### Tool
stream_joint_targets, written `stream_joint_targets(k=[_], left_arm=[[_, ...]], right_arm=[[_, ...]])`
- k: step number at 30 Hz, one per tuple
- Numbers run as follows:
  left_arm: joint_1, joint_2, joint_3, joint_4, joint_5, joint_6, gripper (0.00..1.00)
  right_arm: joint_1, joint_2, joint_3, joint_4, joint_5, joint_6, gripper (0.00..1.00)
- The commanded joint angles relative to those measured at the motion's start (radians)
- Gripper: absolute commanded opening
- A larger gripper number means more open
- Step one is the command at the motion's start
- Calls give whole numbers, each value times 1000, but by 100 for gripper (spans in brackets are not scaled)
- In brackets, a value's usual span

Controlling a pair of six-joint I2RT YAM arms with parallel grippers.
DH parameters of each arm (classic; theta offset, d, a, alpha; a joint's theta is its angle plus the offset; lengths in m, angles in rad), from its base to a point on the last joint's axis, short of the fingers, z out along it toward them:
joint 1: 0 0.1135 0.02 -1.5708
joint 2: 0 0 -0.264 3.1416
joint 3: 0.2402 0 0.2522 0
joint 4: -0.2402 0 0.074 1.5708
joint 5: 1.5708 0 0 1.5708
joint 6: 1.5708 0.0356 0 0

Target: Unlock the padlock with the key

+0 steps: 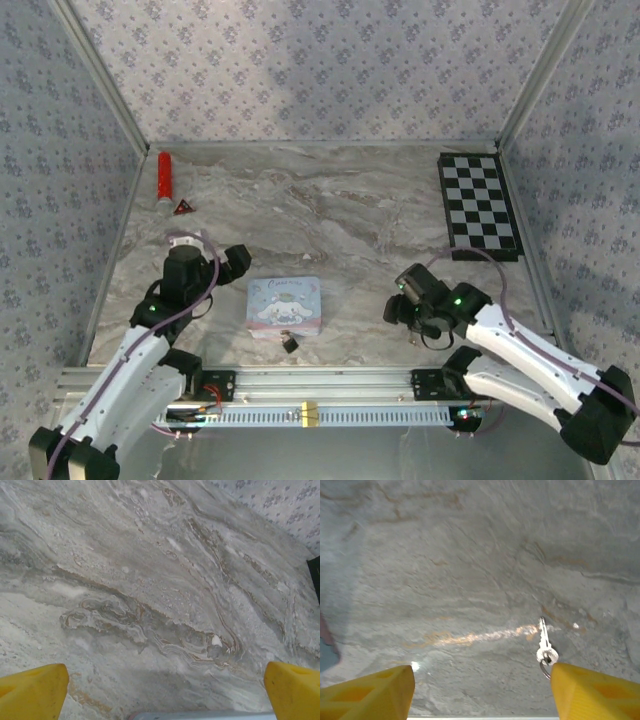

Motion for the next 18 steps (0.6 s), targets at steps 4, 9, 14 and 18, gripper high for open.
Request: stream_joint_targets(k=[4,9,14,18], left_arm=[[-4,-45,-21,21,-50,12,100],[-4,-63,-37,20,-56,7,100],[-4,-75,-50,21,-64,-1,100],[-4,-78,-46,16,-65,2,100]], right_arm=[[54,76,-24,-76,68,113,62],[70,105,-65,-65,65,138,55],[82,107,-100,-60,67,167,49],[96,110,-131,-28,70,187,43]])
